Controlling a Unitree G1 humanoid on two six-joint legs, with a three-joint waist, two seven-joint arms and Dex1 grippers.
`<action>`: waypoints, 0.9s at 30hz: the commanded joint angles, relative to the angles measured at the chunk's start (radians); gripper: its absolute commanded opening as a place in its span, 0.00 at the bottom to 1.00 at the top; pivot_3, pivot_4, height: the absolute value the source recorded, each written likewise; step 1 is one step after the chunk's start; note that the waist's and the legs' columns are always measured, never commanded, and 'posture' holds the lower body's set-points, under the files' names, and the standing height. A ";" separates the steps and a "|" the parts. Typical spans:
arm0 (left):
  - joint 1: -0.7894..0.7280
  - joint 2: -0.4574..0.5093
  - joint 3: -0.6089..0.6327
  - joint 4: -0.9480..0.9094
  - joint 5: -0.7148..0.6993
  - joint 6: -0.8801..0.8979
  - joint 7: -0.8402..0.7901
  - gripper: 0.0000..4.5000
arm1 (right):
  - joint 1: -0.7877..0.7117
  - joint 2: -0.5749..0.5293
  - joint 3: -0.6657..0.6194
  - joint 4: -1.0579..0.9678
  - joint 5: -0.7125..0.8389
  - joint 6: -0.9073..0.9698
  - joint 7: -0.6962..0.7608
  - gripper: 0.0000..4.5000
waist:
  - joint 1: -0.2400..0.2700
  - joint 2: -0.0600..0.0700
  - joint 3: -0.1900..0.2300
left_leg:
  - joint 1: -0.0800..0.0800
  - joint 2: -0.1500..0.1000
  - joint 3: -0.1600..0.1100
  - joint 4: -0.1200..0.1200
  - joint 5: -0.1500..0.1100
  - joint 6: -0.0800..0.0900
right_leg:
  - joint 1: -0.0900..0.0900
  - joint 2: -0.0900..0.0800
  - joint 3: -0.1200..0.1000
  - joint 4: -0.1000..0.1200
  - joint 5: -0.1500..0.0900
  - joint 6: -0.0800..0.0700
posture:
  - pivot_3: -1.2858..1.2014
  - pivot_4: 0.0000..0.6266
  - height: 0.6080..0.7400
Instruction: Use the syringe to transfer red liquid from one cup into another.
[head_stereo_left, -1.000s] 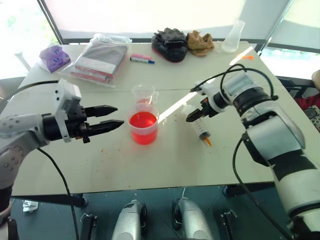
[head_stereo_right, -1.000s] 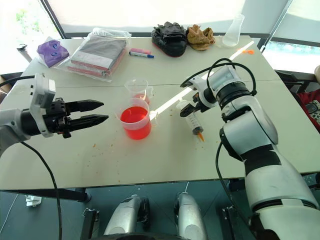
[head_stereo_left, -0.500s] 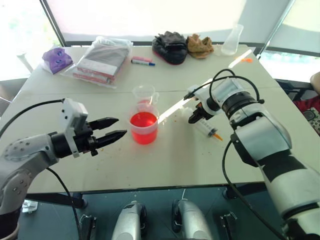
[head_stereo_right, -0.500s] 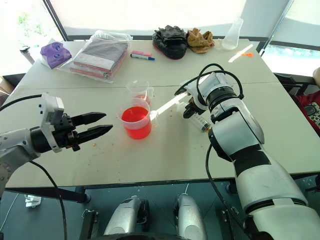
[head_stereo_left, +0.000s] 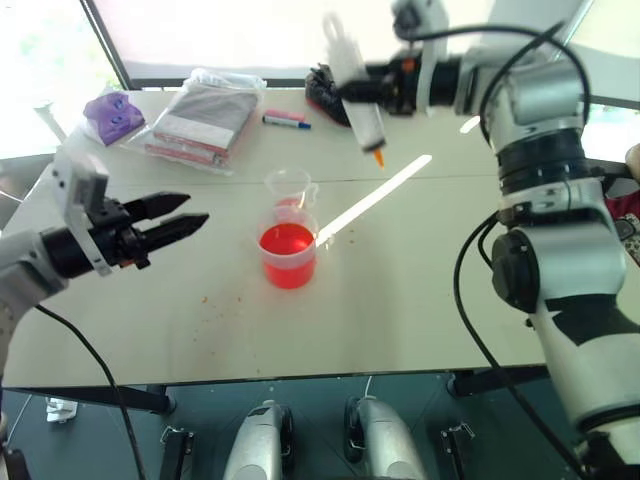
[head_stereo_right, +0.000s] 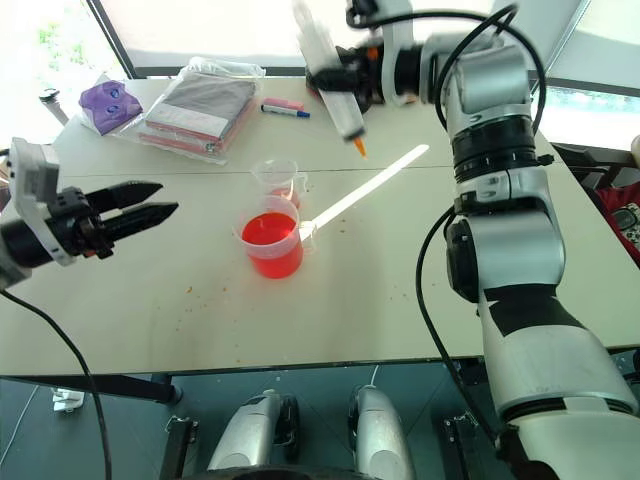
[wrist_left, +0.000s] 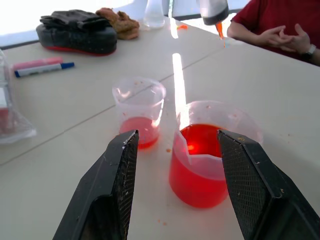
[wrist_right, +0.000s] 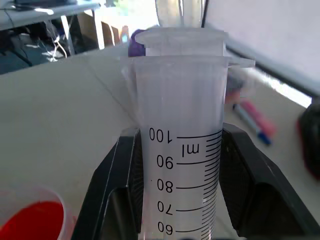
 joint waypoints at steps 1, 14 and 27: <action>-0.068 0.022 -0.034 0.087 0.063 -0.051 -0.043 0.57 | 0.132 0.059 -0.058 -0.270 0.104 -0.018 -0.069 0.33 | 0.002 0.000 0.000 | 0.000 0.000 0.000 0.000 0.000 0.000 | 0.001 0.000 0.000 0.000 0.000 0.000 | 0.52 0.24 1.00; -0.636 -0.002 -0.216 0.389 0.151 -0.075 -0.171 0.57 | 0.378 0.355 -0.040 -0.604 0.305 0.037 -0.340 0.33 | 0.001 -0.001 0.001 | -0.002 -0.001 0.000 0.002 0.001 -0.001 | -0.001 -0.001 0.000 0.001 0.000 0.000 | 0.52 0.24 1.00; -0.825 -0.116 -0.289 0.538 0.229 -0.112 -0.284 0.57 | 0.502 0.376 0.044 -0.616 0.327 0.029 -0.378 0.33 | -0.001 -0.001 0.001 | -0.002 -0.001 0.000 0.002 0.001 -0.001 | -0.001 0.000 0.000 0.002 0.000 0.000 | 0.52 0.24 1.00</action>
